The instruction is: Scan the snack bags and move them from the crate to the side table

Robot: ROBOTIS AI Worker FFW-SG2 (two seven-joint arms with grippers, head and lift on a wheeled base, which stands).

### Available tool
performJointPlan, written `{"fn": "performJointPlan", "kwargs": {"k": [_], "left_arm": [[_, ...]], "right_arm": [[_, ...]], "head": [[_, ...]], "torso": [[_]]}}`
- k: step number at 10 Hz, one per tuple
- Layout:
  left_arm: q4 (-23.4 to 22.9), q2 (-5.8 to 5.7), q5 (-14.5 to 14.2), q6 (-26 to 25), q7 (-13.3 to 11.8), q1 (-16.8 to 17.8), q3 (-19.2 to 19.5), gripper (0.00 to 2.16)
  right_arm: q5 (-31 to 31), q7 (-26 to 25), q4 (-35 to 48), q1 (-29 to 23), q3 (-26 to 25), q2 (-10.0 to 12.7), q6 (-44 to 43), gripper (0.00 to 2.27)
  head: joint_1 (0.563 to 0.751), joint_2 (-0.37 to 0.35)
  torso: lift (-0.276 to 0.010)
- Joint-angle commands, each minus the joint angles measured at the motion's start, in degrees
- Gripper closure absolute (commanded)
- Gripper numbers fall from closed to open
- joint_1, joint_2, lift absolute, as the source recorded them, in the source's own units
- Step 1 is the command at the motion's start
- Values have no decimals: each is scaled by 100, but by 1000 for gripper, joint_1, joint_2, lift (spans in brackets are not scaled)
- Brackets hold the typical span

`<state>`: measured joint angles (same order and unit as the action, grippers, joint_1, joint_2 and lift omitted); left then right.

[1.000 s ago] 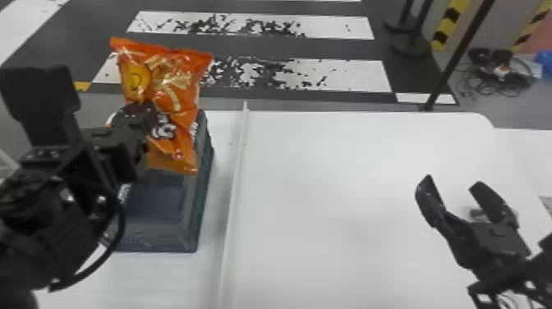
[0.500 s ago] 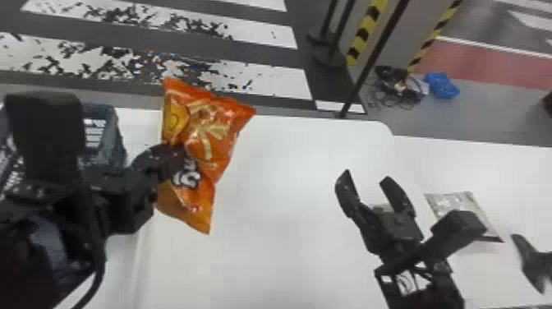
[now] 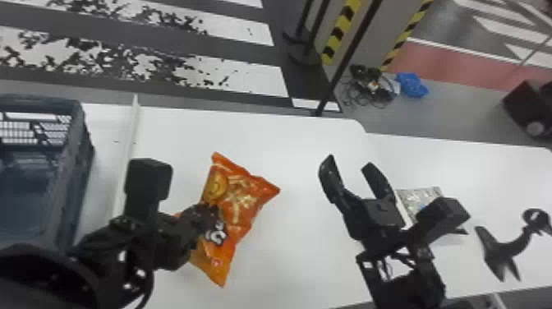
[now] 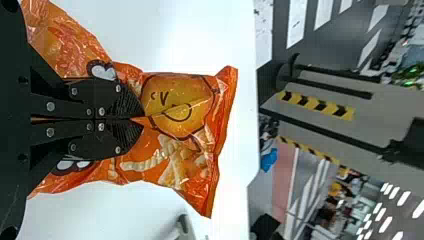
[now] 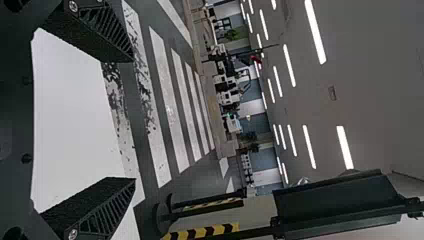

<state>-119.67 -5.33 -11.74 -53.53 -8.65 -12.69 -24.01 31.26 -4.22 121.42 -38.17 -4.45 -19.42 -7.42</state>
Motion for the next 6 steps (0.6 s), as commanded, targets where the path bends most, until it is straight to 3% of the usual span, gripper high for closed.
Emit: {"fn": "performJointPlan", "kwargs": {"k": [1, 3, 4, 6], "left_arm": [[761, 76, 383, 84, -5, 363, -631, 1862], [1192, 296, 550, 277, -93, 618, -1167, 1848], [1508, 515, 558, 365, -242, 741, -1343, 1848], [2220, 548, 576, 1121, -383, 952, -1598, 1801]], "right_arm": [[117, 0, 154, -32, -100, -9, 18, 76], [187, 0, 189, -59, -162, -26, 18, 76], [222, 0, 189, -59, -162, -35, 18, 76], [257, 8, 189, -59, -162, -35, 18, 76]], "head": [[695, -350], [695, -350], [695, -350], [695, -350]], "torso": [[-87], [-87], [-87], [-87]]}}
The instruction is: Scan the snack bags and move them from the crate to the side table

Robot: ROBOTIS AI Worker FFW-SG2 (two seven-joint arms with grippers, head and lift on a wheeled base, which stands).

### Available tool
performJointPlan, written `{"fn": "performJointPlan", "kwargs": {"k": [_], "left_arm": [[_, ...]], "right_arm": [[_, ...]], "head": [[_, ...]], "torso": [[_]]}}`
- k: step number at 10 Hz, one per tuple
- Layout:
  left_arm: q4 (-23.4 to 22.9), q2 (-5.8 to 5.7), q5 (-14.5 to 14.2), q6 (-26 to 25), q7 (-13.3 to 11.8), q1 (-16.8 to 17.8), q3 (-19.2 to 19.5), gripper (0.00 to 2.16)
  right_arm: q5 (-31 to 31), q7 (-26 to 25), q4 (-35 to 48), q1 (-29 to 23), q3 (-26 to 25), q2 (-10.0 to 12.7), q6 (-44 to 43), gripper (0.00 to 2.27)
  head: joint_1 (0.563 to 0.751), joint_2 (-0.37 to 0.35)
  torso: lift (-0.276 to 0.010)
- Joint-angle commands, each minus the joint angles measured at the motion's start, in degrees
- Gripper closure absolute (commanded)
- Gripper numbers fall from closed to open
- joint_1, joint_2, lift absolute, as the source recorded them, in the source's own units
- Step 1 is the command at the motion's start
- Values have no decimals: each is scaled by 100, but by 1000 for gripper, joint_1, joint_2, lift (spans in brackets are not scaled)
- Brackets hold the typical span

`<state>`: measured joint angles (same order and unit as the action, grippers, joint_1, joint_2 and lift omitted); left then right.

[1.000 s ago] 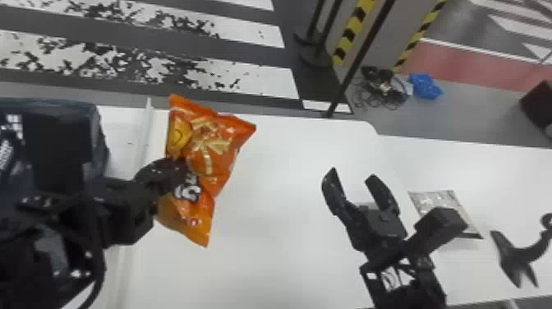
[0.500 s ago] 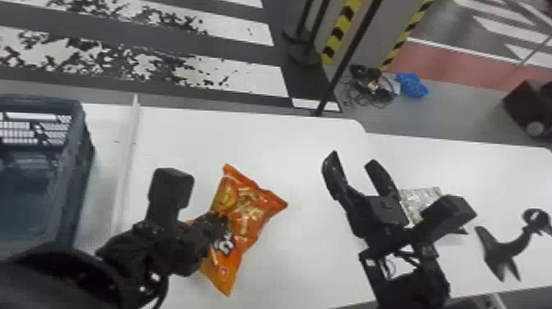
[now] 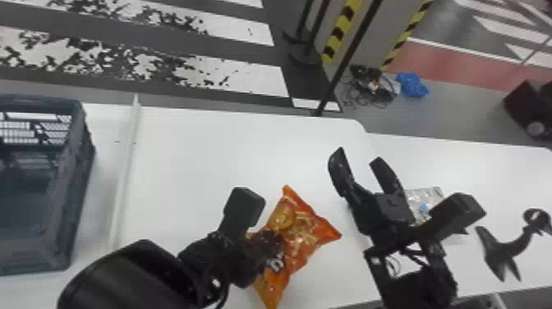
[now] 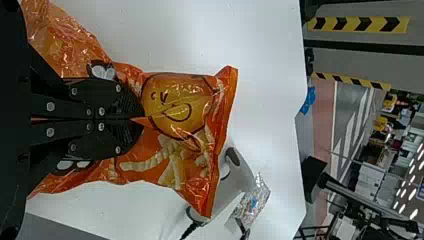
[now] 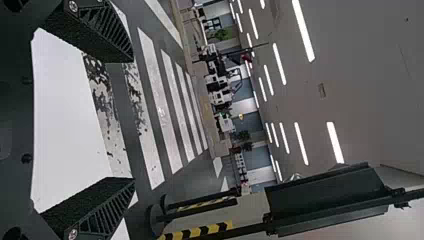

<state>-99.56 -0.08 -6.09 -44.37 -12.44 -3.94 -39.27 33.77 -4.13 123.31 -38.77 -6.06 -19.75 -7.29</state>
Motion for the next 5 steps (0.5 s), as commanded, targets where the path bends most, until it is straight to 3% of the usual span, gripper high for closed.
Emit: {"fn": "performJointPlan", "kwargs": {"k": [1, 2, 4, 5], "left_arm": [[420, 23, 11, 697, -13, 95, -98, 1015], [402, 23, 20, 784, -13, 95, -28, -2], [218, 23, 11, 925, -13, 25, 131, 60], [-99, 23, 2, 925, 31, -125, 192, 66]], "right_arm": [[6, 0, 0, 2, 0, -11, 4, 76], [42, 0, -9, 19, -18, -20, 4, 76], [50, 0, -9, 54, -35, -46, 22, 76], [50, 0, 0, 63, -44, -46, 22, 76]], "head": [[695, -350], [695, -350], [695, -350], [695, -350]], "torso": [[-87], [-87], [-87], [-87]]}}
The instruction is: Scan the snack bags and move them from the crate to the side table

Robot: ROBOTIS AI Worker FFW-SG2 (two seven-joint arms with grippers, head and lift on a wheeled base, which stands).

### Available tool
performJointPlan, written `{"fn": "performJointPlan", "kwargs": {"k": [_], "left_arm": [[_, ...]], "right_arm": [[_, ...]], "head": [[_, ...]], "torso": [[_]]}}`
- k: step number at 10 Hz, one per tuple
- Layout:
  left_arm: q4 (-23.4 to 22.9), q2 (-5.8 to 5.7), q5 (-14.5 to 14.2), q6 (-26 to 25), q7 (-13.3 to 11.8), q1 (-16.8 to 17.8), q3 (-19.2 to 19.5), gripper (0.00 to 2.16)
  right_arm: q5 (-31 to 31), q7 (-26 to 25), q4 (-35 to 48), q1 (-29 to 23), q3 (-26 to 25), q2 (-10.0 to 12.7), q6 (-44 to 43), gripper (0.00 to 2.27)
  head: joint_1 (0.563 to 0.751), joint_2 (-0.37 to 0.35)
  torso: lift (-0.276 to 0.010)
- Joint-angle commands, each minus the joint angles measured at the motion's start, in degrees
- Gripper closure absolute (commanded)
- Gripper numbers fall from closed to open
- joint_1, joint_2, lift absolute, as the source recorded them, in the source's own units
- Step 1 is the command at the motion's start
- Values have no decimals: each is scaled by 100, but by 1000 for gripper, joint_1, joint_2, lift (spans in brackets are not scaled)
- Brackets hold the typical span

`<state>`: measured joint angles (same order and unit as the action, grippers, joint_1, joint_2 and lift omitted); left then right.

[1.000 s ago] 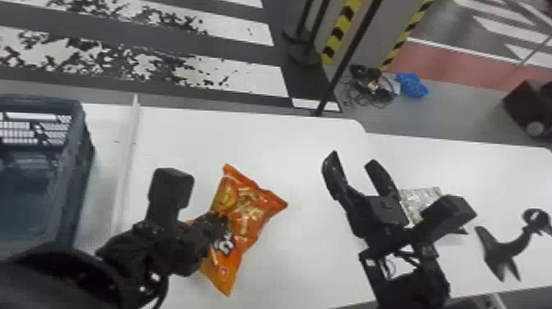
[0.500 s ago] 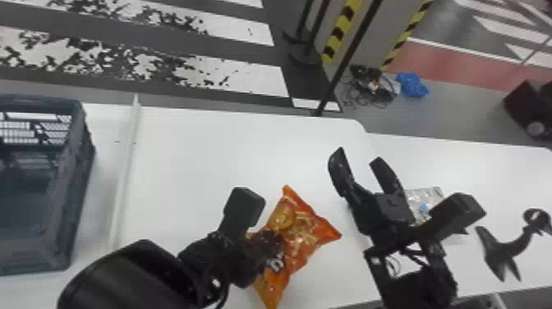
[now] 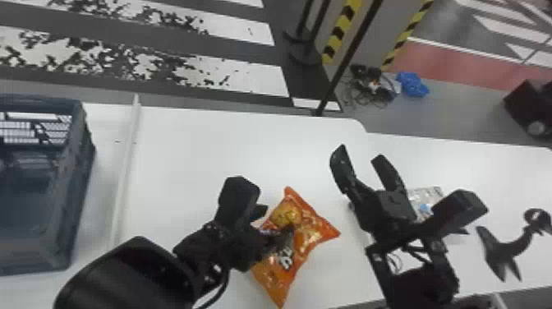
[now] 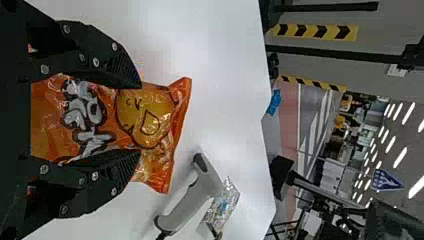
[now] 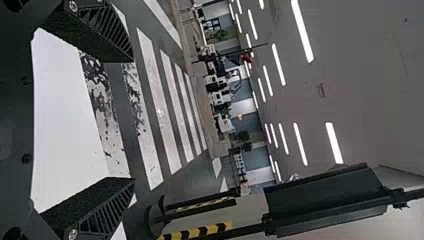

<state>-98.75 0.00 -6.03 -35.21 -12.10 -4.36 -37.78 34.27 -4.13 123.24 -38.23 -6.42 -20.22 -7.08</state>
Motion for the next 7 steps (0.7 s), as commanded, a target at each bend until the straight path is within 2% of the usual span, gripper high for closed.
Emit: {"fn": "performJointPlan", "kwargs": {"k": [1, 2, 3, 4, 5, 6, 7], "left_arm": [[-690, -18, 5, 9, 199, -285, 140, 66], [-1199, -202, 32, 9, 560, -487, 298, 66], [-1542, -229, 5, 26, 814, -760, 746, 66], [-1815, -308, 32, 571, 823, -1076, 1177, 66], [-2140, -510, 102, 782, 841, -1296, 1563, 66], [-2535, -650, 120, 1063, 858, -1647, 2187, 66], [-2825, -844, 49, 1380, 858, -1973, 2706, 66]], "right_arm": [[1, 0, -1, 18, -26, -8, 19, 76], [1, 0, -19, 35, -44, -8, 19, 76], [-17, 0, -80, 70, -52, -8, 19, 76], [10, 175, -186, 97, -52, 1, 36, 76], [-17, 246, -247, 123, -35, 27, 36, 76], [-131, 527, -256, 132, -44, 71, 528, 76], [-122, 993, -300, 132, -96, 124, 985, 76]], "head": [[695, -350], [695, -350], [695, -350], [695, -350], [695, -350], [695, -350], [695, -350]], "torso": [[-87], [-87], [-87], [-87], [-87], [-87], [-87]]}}
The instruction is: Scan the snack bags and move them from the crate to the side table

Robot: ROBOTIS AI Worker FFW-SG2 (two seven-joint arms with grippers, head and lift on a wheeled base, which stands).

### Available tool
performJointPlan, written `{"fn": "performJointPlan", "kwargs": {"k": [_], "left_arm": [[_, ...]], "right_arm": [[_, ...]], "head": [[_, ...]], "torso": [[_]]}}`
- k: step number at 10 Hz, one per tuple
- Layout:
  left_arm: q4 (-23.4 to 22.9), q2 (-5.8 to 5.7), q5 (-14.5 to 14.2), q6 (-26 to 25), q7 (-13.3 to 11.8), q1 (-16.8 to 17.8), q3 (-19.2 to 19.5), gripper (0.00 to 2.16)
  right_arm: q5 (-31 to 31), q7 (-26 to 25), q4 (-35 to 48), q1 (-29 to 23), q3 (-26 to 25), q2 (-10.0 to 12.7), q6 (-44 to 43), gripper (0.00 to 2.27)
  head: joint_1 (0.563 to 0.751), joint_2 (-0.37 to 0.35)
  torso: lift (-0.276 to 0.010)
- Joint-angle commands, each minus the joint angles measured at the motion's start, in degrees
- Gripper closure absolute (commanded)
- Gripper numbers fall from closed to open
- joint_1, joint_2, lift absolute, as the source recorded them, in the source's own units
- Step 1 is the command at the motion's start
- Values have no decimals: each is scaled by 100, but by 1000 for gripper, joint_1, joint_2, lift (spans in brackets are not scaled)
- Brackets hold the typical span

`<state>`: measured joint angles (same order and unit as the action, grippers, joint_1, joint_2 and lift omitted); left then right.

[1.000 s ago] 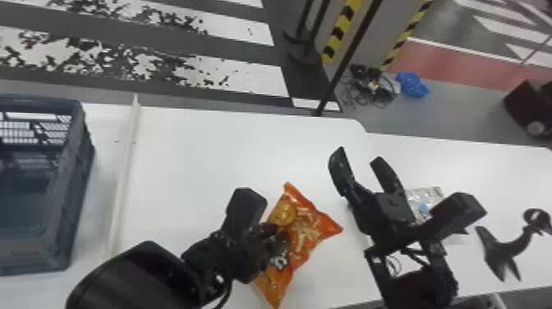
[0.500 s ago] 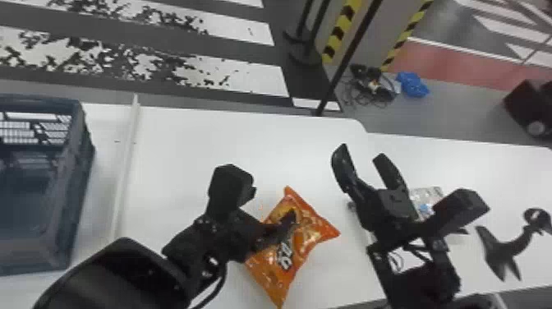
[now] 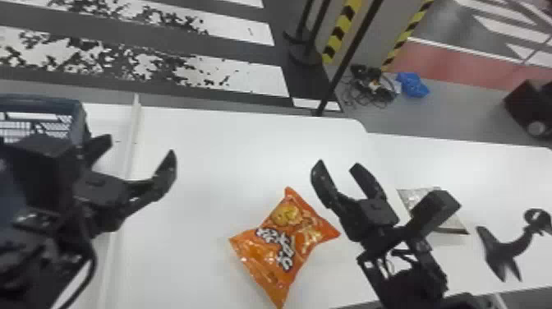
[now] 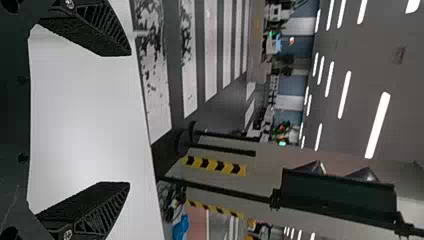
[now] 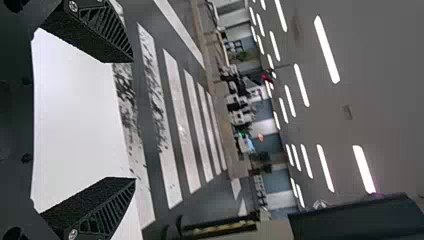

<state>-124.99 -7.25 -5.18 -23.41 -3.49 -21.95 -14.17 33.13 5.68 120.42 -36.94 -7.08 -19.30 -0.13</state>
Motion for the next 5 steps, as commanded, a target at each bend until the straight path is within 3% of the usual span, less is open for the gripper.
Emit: {"fn": "performJointPlan", "kwargs": {"k": [1, 3, 5], "left_arm": [[-377, -172, -230, 306, -20, -460, 872, 66], [-579, -277, -476, 728, -196, -838, 1505, 66], [-632, -339, -625, 974, -328, -1075, 1760, 66]], "right_arm": [[-131, 733, -142, -15, -144, 154, 414, 76], [-430, 1181, -89, -112, -197, 233, 695, 83], [-896, 1462, 95, -270, -127, 365, 1310, 107]], "head": [[695, -299], [695, -132], [695, -74]], "torso": [[-87], [-87], [-87]]}}
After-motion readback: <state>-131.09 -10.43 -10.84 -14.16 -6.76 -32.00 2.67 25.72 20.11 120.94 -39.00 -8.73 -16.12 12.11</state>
